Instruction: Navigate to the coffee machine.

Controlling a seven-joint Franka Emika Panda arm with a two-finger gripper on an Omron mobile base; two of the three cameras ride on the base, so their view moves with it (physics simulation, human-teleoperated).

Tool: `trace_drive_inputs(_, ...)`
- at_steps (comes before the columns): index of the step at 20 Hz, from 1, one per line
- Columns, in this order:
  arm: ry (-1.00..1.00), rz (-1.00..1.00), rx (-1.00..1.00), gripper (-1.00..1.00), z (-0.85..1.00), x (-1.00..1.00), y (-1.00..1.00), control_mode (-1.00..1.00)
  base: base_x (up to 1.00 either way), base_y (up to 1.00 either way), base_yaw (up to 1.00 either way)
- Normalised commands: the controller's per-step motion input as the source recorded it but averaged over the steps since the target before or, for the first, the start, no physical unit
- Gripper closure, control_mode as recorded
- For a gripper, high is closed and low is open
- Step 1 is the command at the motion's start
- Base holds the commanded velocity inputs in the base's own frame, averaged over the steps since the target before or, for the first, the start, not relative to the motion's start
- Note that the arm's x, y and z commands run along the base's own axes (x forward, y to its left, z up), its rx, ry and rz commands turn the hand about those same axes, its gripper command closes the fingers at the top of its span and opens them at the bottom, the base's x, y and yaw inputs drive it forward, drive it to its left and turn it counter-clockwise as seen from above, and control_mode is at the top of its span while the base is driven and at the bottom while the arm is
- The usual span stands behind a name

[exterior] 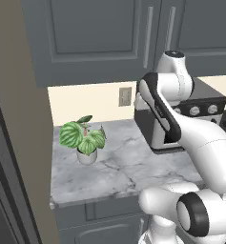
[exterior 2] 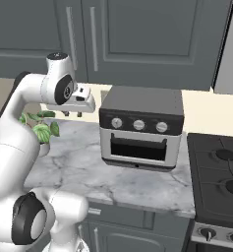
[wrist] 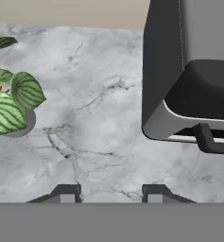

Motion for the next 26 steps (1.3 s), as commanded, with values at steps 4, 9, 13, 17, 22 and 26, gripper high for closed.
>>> trace_drive_inputs(4,-0.01,0.00,-0.01,-1.00,-0.01,0.00,0.01,1.00,-0.12,0.00,0.00)
trace_drive_inputs(9,0.00,0.00,0.00,-1.00,0.00,0.00,0.00,1.00,-0.68,0.00,0.07)
trace_drive_inputs(13,0.00,0.00,0.00,-1.00,0.00,0.00,0.00,1.00,-0.93,-0.31,0.29)
trace_drive_inputs(17,0.00,0.00,0.00,-1.00,0.00,0.00,0.00,1.00,-0.50,-0.40,0.43)
trace_drive_inputs(22,0.00,0.00,0.00,-1.00,0.00,0.00,0.00,1.00,-0.16,-0.44,0.67)
trace_drive_inputs(26,0.00,0.00,0.00,-1.00,0.00,0.00,0.00,1.00,-0.06,-0.27,0.70)
